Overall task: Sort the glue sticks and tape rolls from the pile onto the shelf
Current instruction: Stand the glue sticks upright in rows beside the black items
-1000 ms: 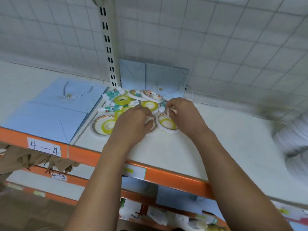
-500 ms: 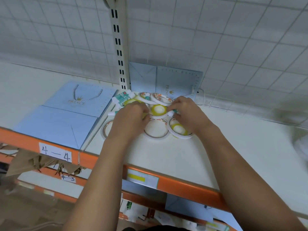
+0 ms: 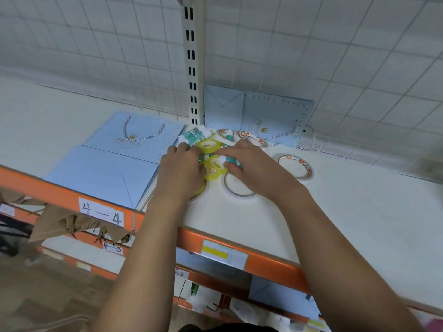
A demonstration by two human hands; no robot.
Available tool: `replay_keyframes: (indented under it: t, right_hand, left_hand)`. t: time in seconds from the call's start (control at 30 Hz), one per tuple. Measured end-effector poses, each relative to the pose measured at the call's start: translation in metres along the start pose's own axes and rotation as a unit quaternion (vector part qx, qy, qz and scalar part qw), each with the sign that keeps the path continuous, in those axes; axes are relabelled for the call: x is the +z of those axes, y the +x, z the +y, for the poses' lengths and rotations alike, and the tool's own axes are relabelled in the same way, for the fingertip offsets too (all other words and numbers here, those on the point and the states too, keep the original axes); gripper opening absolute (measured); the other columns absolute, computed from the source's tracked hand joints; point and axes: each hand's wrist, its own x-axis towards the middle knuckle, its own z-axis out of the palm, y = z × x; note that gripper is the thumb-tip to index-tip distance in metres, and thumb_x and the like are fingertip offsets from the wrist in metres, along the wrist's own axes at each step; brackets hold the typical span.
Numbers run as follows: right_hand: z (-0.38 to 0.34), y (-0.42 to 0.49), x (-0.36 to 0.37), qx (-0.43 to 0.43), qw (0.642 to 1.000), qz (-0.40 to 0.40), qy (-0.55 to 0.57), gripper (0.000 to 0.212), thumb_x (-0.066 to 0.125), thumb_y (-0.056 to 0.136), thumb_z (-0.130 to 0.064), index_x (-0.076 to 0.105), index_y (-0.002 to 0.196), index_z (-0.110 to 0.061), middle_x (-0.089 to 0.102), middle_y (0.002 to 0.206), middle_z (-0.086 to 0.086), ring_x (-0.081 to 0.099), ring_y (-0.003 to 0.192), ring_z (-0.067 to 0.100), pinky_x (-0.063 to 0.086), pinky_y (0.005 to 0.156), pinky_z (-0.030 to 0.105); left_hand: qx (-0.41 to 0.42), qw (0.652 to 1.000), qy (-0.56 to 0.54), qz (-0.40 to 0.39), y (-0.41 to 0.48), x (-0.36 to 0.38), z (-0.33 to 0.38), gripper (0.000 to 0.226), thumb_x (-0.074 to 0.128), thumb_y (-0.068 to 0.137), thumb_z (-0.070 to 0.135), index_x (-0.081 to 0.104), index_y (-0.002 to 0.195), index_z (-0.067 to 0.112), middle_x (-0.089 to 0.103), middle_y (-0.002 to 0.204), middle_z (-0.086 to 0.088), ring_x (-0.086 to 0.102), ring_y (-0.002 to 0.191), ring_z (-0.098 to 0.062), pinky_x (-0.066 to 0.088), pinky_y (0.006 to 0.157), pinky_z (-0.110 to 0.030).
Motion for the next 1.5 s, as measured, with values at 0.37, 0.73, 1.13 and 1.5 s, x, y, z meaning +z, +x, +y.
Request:
replay_keyframes:
  t: [0.37, 0.73, 1.13, 1.5]
  right_hand:
    - [0.004, -0.026, -0.004, 0.009, 0.999, 0.041, 0.031, 0.034, 0.056, 0.098, -0.018, 0.060, 0.132, -0.022, 0.064, 0.125, 0.005, 0.054, 0.117, 0.020, 0.041, 0.096, 0.030]
    - [-0.011, -0.045, -0.005, 0.036, 0.997, 0.059, 0.023, 0.024, 0.059, 0.096, -0.022, 0.061, 0.120, -0.019, 0.063, 0.119, 0.000, 0.052, 0.111, 0.022, 0.040, 0.086, 0.030]
    - [0.050, -0.181, -0.042, 0.168, 0.967, 0.194, 0.006, 0.026, 0.056, 0.090, -0.016, 0.061, 0.115, -0.020, 0.062, 0.104, -0.003, 0.051, 0.096, 0.020, 0.045, 0.088, 0.040]
    - [0.115, -0.340, -0.103, 0.294, 0.918, 0.265, -0.022, 0.028, 0.059, 0.083, -0.009, 0.064, 0.110, -0.017, 0.063, 0.096, 0.000, 0.055, 0.092, 0.022, 0.048, 0.083, 0.041]
  left_hand:
    - [-0.083, 0.995, 0.035, -0.036, 0.003, 0.002, 0.014, 0.047, 0.052, 0.092, 0.037, 0.044, 0.125, 0.005, 0.051, 0.128, -0.018, 0.040, 0.122, -0.039, 0.033, 0.098, -0.047]
    - [-0.048, 0.992, -0.103, 0.053, -0.016, -0.009, 0.016, 0.035, 0.049, 0.089, 0.001, 0.058, 0.122, 0.010, 0.051, 0.116, -0.020, 0.052, 0.103, -0.038, 0.042, 0.077, -0.040]
    - [0.250, 0.954, -0.159, -0.050, -0.080, 0.002, 0.148, 0.028, 0.053, 0.086, 0.019, 0.055, 0.113, 0.024, 0.054, 0.108, 0.004, 0.052, 0.101, -0.019, 0.049, 0.078, -0.043]
    - [0.385, 0.898, -0.180, -0.112, -0.135, 0.035, 0.315, 0.025, 0.052, 0.086, 0.020, 0.054, 0.108, 0.031, 0.053, 0.102, 0.010, 0.050, 0.096, -0.015, 0.048, 0.076, -0.039]
